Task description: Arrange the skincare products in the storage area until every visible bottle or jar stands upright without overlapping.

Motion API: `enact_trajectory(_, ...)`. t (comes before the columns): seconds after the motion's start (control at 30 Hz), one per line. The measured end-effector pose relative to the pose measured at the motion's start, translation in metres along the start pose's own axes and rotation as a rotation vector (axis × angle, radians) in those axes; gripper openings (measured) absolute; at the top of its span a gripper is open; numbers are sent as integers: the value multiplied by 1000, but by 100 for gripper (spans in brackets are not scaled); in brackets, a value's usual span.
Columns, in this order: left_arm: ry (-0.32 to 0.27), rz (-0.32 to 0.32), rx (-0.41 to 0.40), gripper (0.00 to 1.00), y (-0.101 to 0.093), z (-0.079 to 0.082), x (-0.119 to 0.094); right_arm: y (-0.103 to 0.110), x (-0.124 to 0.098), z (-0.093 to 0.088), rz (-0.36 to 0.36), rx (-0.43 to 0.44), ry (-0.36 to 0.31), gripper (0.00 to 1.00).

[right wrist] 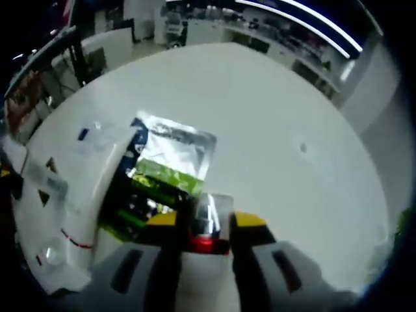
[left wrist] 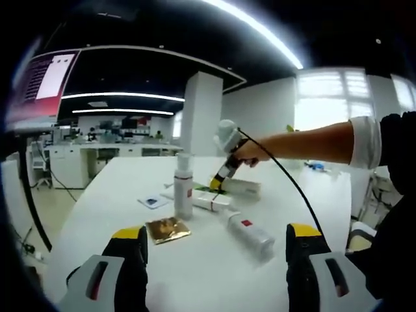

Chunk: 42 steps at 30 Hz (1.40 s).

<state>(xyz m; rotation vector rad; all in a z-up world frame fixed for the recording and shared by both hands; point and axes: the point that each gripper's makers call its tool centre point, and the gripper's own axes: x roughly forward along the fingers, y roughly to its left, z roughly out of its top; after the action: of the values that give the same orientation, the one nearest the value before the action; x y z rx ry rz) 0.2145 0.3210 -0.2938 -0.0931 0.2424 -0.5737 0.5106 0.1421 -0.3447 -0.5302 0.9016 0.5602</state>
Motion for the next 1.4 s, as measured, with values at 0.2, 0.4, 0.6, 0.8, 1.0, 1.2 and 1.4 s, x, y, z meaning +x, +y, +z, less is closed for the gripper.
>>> enact_trajectory(0.2, -2, 8, -2, 89, 3, 0, 0, 8, -3, -2, -15, -27, -17, 27)
enact_trajectory(0.4, -4, 2, -7, 90, 4, 1, 1, 9, -12, -5, -4, -51, -43, 26)
enact_trajectory(0.6, 10, 1, 19, 94, -1, 1, 3, 10, -23, -2, 16, -67, -74, 26)
enact_trajectory(0.8, 9, -3, 37, 94, -7, 3, 3, 17, -40, -1, 42, -67, -127, 26)
enact_trajectory(1.0, 11, 17, 61, 97, -10, 7, -2, 23, -54, 1, 59, -60, -178, 26)
enact_trajectory(1.2, -7, 31, 62, 97, -9, 11, -5, 24, -73, 1, 85, -42, -250, 26)
enact_trajectory(1.4, -8, 36, 57, 96, -9, 11, -6, 30, -91, -5, 93, -57, -297, 26)
